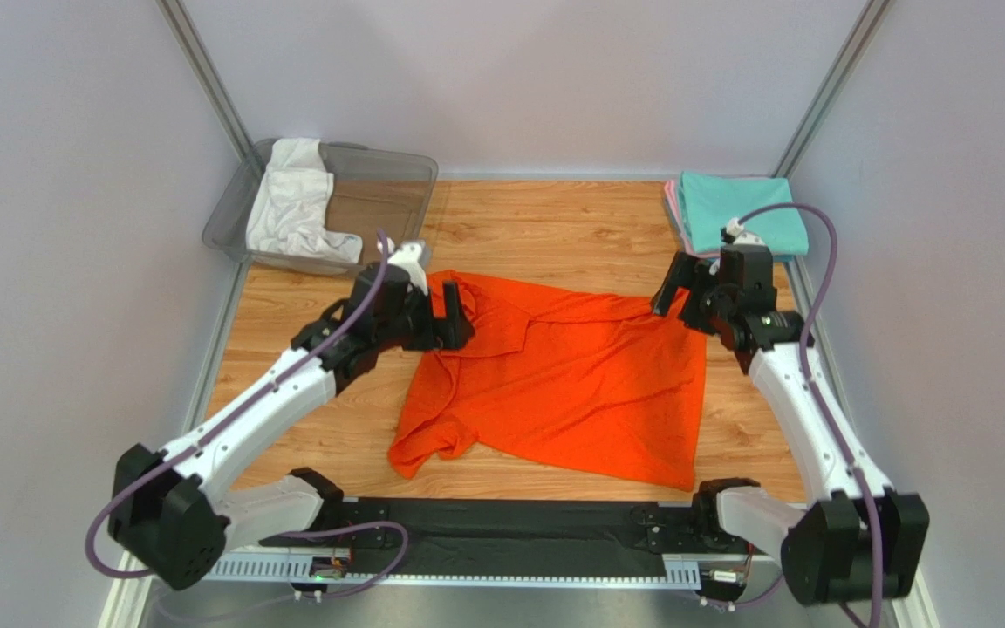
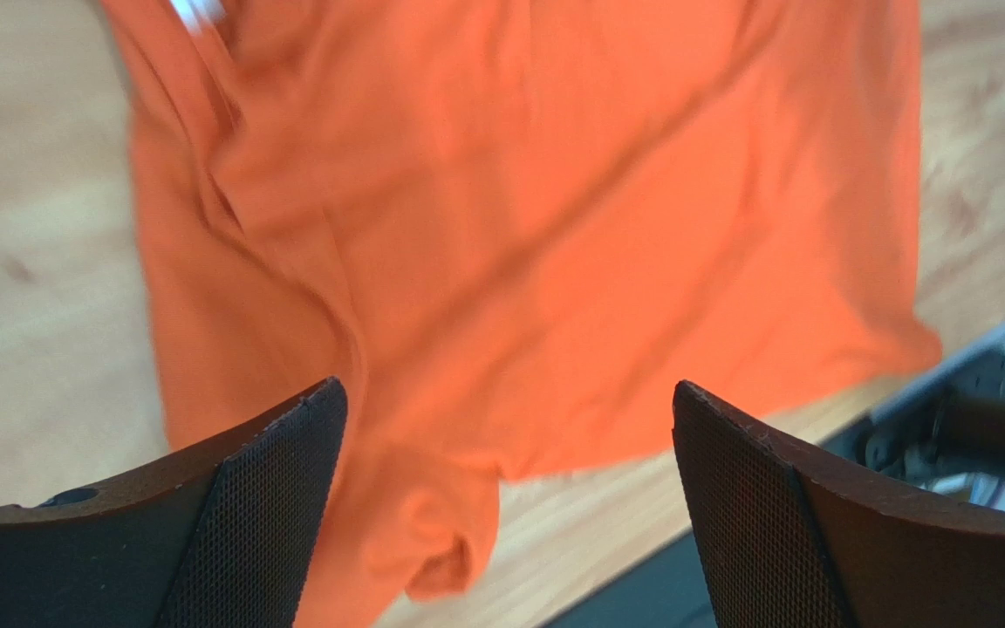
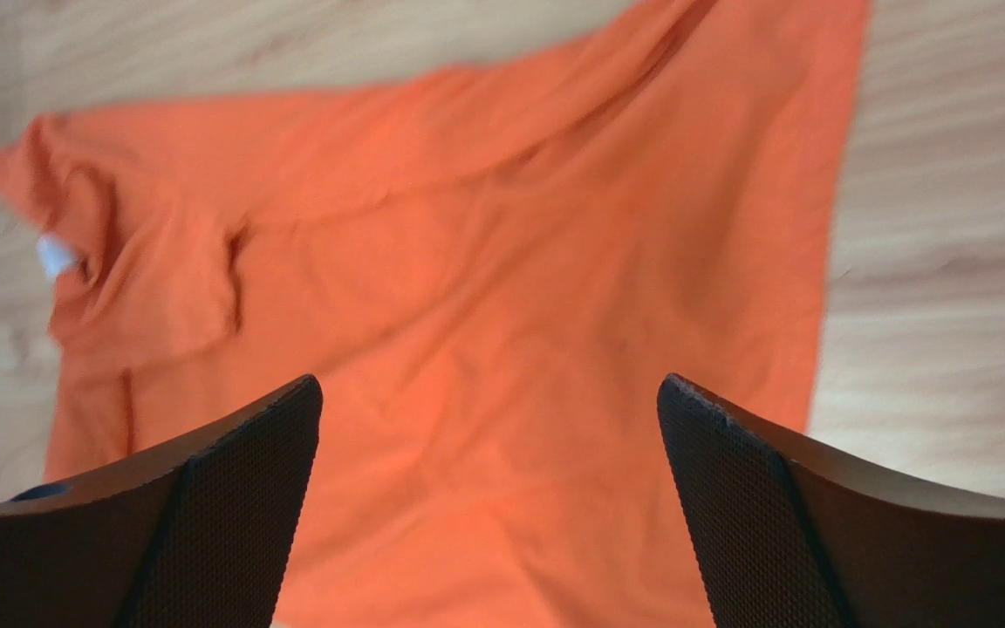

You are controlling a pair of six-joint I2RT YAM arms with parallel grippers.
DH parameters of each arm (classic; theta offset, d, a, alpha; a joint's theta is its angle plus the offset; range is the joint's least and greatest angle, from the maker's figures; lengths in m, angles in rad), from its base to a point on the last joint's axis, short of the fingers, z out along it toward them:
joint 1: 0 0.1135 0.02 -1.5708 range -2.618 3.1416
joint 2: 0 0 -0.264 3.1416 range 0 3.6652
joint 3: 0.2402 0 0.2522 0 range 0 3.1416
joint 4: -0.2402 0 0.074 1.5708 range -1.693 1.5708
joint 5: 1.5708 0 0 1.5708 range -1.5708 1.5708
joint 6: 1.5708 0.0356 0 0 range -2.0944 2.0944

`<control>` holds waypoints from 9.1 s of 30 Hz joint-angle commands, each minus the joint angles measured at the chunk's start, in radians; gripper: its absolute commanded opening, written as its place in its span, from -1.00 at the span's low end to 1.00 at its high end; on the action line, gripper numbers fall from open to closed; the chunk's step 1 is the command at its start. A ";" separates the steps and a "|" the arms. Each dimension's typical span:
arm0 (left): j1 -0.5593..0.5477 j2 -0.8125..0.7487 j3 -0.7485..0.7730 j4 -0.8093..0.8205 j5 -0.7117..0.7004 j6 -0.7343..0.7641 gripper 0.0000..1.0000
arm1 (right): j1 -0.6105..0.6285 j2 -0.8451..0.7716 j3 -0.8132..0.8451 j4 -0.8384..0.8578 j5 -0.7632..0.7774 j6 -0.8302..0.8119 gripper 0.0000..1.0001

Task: Fold and stack the t-shirts
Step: Flatten the tshirt out, then fold the tshirt

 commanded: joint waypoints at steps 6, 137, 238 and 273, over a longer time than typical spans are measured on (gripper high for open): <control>-0.086 -0.141 -0.285 0.051 0.076 -0.168 0.99 | 0.013 -0.215 -0.303 0.135 -0.343 0.160 1.00; 0.147 -0.568 -0.483 -0.058 -0.196 -0.289 -1.00 | 0.051 -0.107 -0.453 -0.106 0.177 0.444 -0.63; 0.199 0.640 0.607 0.037 -0.263 0.128 -1.00 | -0.190 0.670 0.466 0.036 0.012 0.011 -0.99; -0.172 -0.061 0.057 -0.268 -0.567 -0.508 -1.00 | -0.230 0.566 0.536 -0.184 -0.027 -0.112 -0.99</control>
